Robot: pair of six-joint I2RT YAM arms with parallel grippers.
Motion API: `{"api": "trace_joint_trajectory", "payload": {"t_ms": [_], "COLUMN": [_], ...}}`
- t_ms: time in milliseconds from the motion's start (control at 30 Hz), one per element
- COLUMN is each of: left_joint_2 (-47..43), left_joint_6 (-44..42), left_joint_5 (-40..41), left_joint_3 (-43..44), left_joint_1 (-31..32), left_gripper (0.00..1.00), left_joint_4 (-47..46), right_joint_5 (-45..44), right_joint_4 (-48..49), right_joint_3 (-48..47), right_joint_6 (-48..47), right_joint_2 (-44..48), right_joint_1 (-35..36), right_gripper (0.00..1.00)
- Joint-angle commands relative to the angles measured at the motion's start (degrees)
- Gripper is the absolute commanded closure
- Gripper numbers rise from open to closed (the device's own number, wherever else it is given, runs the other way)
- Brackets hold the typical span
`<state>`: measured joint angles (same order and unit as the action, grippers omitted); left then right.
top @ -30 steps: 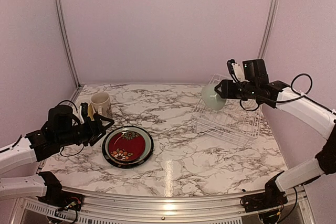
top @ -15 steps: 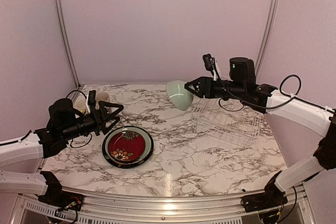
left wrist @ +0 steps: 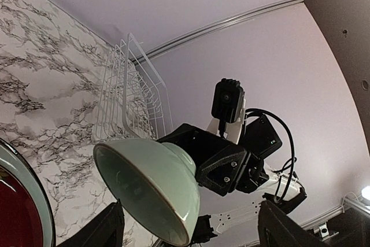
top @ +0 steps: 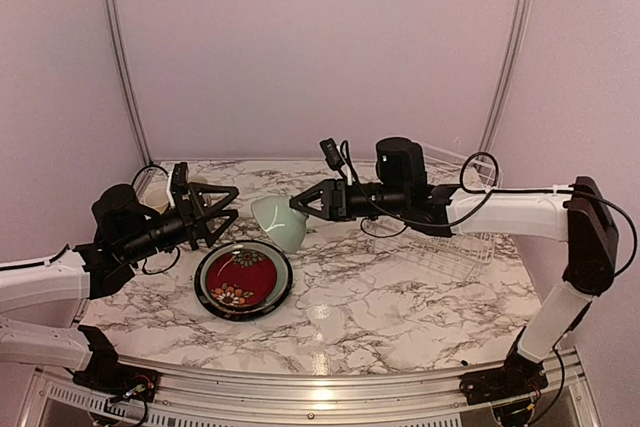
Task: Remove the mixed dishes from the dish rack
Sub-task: Pass from the right arm to the left
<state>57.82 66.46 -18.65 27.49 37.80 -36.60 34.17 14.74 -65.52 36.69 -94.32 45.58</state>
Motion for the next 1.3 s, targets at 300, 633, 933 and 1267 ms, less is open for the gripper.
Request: {"api": "trace_joint_trajectory", "payload": {"t_ms": [300, 633, 933, 1267], "left_joint_2": [3.9, 8.4, 9.2, 6.5], "left_joint_6": [3.9, 7.4, 6.6, 5.7], "left_joint_5": [-3.0, -5.2, -3.0, -1.1], "left_joint_3": [-0.2, 1.0, 1.8, 2.2], "left_joint_1": [0.3, 1.9, 2.9, 3.0], "left_gripper": [0.31, 0.41, 0.7, 1.0], "left_joint_4": [-5.5, -12.7, -9.8, -3.9], "right_joint_5": [5.2, 5.4, 3.8, 2.3], "right_joint_4": [14.7, 16.8, 15.6, 14.5], "right_joint_3": [-5.0, -5.3, -5.1, -4.7], "right_joint_6": [7.0, 8.1, 6.2, 4.9], "right_joint_2": [-4.2, -6.3, -6.2, -6.0], "right_joint_1": [1.8, 2.0, 3.2, 3.9], "right_gripper": [1.0, 1.0, 1.0, 0.94]}}
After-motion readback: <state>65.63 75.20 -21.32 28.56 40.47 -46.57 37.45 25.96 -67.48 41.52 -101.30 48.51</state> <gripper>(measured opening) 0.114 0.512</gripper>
